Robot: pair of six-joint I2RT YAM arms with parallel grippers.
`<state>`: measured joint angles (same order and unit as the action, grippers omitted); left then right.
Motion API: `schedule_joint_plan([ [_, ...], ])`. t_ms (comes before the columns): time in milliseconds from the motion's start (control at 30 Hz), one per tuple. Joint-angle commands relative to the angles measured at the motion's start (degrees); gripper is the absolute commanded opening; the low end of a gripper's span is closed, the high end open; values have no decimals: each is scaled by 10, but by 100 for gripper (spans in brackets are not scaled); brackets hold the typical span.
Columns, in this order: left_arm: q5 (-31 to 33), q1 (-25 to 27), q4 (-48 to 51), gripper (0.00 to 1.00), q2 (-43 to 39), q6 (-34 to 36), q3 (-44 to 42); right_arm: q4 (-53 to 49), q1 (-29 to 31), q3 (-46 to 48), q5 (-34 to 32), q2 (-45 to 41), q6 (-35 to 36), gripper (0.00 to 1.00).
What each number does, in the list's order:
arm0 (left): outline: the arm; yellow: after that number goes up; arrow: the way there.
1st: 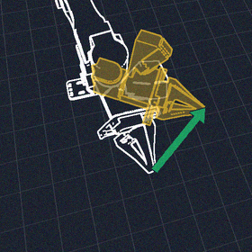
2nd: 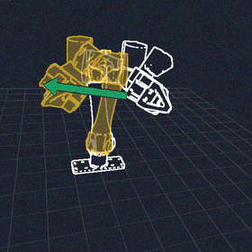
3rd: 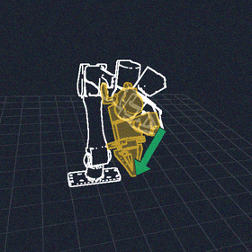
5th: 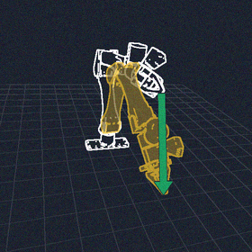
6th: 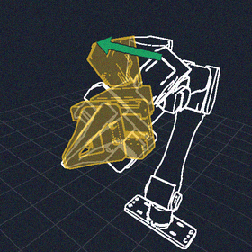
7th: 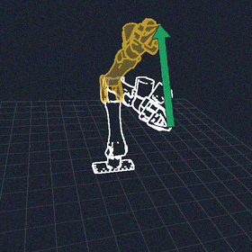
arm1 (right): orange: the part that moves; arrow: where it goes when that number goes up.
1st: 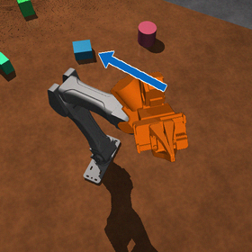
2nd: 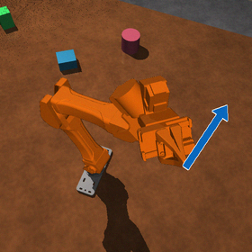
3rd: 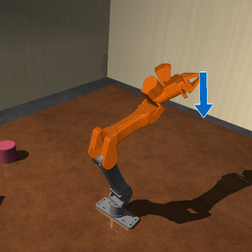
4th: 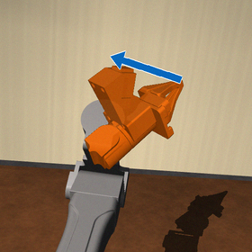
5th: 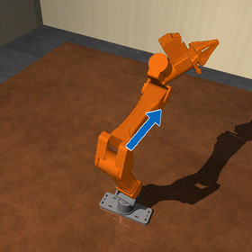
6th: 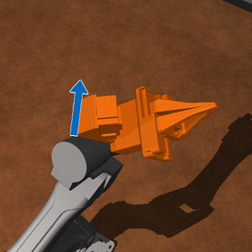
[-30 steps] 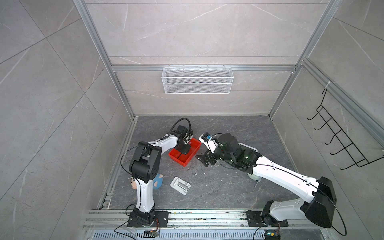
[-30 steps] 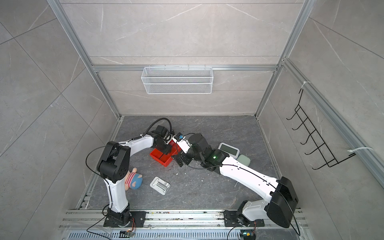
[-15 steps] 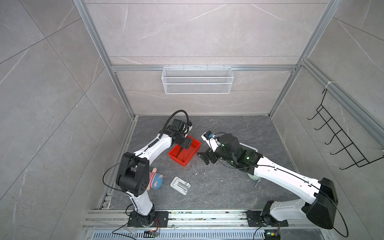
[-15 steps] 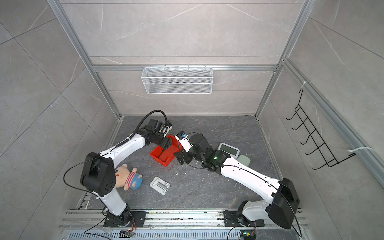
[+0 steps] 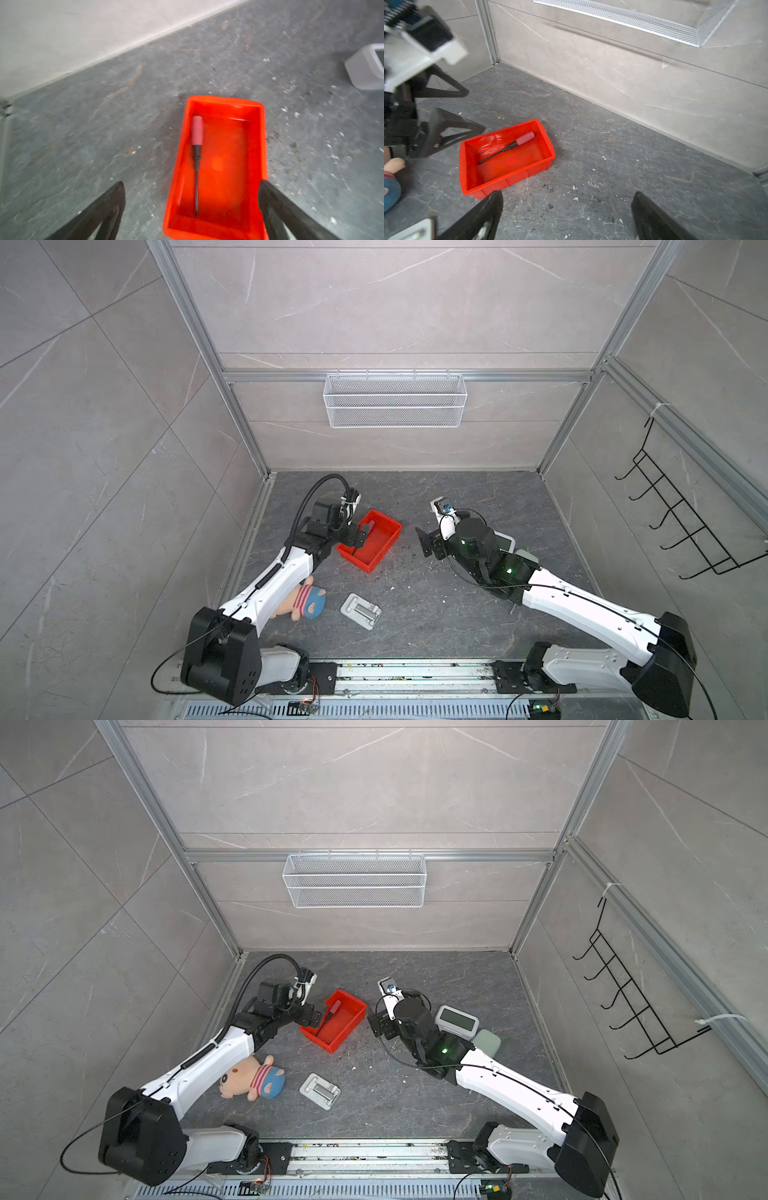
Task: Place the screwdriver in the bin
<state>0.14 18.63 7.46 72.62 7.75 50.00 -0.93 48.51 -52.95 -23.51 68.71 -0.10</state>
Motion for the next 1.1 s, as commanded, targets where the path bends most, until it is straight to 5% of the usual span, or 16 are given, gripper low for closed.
schedule_joint_plan([
  [0,12,-38,-123,100,-58,-19,-56,54,-6,31,-43,-26,20,99],
  [300,-24,-153,-266,100,-107,-46,-200,100,-94,122,-10,-87,34,99],
  [567,-11,-186,-353,99,-92,-34,-270,149,-206,220,17,-125,45,99],
  [1067,26,-204,-524,99,19,-69,-326,376,-369,310,138,68,19,99],
])
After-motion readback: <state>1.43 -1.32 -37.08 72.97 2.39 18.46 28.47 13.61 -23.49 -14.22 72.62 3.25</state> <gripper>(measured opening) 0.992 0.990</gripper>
